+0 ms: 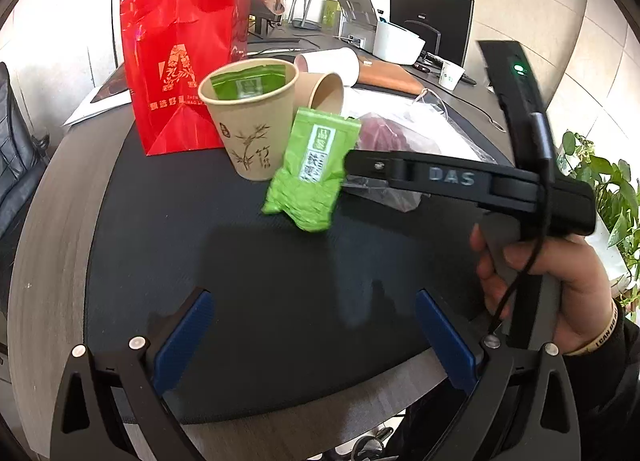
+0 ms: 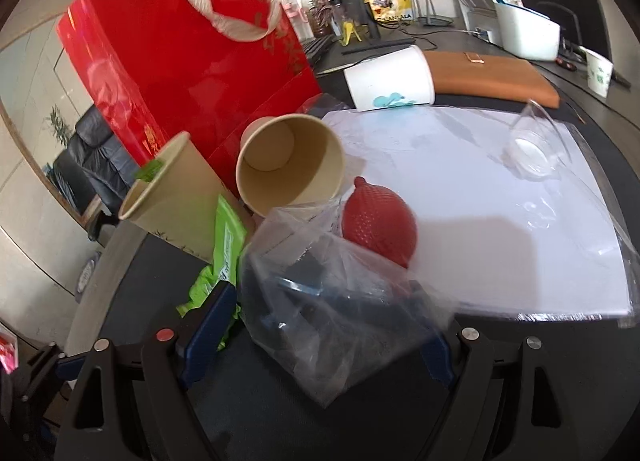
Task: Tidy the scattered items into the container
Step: 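Grasp the clear plastic bag with dark contents with the right tool, then grasp the green tea packet with the left tool while the right tool lifts the plastic bag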
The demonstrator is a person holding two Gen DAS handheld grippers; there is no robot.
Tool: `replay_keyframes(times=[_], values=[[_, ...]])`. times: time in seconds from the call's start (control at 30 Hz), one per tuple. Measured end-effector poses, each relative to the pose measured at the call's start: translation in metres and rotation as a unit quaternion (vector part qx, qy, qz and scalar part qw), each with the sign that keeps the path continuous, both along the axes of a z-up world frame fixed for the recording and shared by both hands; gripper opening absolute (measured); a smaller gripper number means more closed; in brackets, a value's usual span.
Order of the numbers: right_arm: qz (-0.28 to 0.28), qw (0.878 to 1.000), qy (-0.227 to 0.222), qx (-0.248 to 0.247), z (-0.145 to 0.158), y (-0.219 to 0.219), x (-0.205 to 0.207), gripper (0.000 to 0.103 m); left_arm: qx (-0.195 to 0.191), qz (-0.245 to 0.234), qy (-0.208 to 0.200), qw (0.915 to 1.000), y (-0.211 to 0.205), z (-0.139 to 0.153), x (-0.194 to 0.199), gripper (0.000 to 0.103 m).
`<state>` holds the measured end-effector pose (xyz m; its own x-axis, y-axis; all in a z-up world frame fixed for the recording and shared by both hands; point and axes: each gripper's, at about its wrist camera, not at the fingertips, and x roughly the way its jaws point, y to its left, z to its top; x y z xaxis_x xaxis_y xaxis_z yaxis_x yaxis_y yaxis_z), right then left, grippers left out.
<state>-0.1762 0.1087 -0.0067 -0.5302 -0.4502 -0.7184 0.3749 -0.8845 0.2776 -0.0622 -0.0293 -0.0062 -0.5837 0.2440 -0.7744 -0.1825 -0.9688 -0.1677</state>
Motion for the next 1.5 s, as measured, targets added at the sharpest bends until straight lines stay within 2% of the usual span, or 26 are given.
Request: replay_keyframes(times=[0.1, 0.13, 0.17, 0.23, 0.37, 0.6, 0.8, 0.97, 1.07, 1.2, 1.33, 1.43, 1.5], values=[[0.006, 1.0, 0.011, 0.011, 0.001, -0.004, 0.002, 0.087, 0.001, 0.006, -0.001, 1.0, -0.003, -0.001, 0.001, 0.103], [0.006, 1.0, 0.013, 0.016, 0.001, -0.005, 0.004, 0.077, 0.0, 0.008, -0.001, 1.0, -0.004, -0.001, 0.0, 0.103], [0.009, 1.0, 0.015, 0.018, 0.001, -0.004, 0.005, 0.056, -0.001, 0.009, 0.0, 1.0, -0.005, 0.0, 0.0, 0.103], [0.026, 1.0, 0.01, 0.008, 0.001, -0.002, 0.007, 0.042, -0.002, 0.01, 0.005, 0.9999, -0.004, 0.003, -0.001, 0.103], [0.026, 0.999, 0.02, 0.006, 0.005, 0.003, 0.017, 0.035, -0.01, 0.007, 0.019, 0.9998, 0.0, 0.009, -0.008, 0.103], [0.001, 0.999, 0.019, -0.028, 0.012, 0.035, 0.027, 0.033, -0.011, 0.003, 0.033, 0.9994, 0.005, 0.014, -0.032, 0.103], [-0.032, 0.999, 0.019, -0.015, 0.012, 0.066, 0.031, 0.033, -0.027, 0.001, 0.033, 0.9991, 0.016, 0.005, -0.056, 0.103], [-0.051, 0.998, 0.011, -0.022, 0.007, 0.088, 0.032, 0.033, -0.021, 0.005, 0.018, 0.9996, 0.018, -0.005, -0.075, 0.103], [-0.054, 0.998, 0.007, -0.023, 0.004, 0.094, 0.031, 0.033, -0.026, 0.003, 0.011, 0.9996, 0.022, -0.011, -0.082, 0.103], [-0.061, 0.997, -0.004, -0.043, -0.006, 0.103, 0.027, 0.036, -0.007, 0.001, -0.005, 1.0, 0.022, -0.021, -0.093, 0.103], [-0.05, 0.998, 0.005, -0.04, -0.007, 0.103, 0.029, 0.037, -0.02, -0.001, -0.003, 0.9998, 0.026, -0.027, -0.098, 0.103], [-0.048, 0.998, 0.012, -0.04, -0.009, 0.103, 0.031, 0.037, -0.009, 0.004, 0.005, 0.9999, 0.023, -0.028, -0.098, 0.103], [-0.048, 0.998, 0.012, -0.043, -0.009, 0.103, 0.031, 0.037, -0.004, 0.006, 0.006, 1.0, 0.023, -0.027, -0.098, 0.097]])
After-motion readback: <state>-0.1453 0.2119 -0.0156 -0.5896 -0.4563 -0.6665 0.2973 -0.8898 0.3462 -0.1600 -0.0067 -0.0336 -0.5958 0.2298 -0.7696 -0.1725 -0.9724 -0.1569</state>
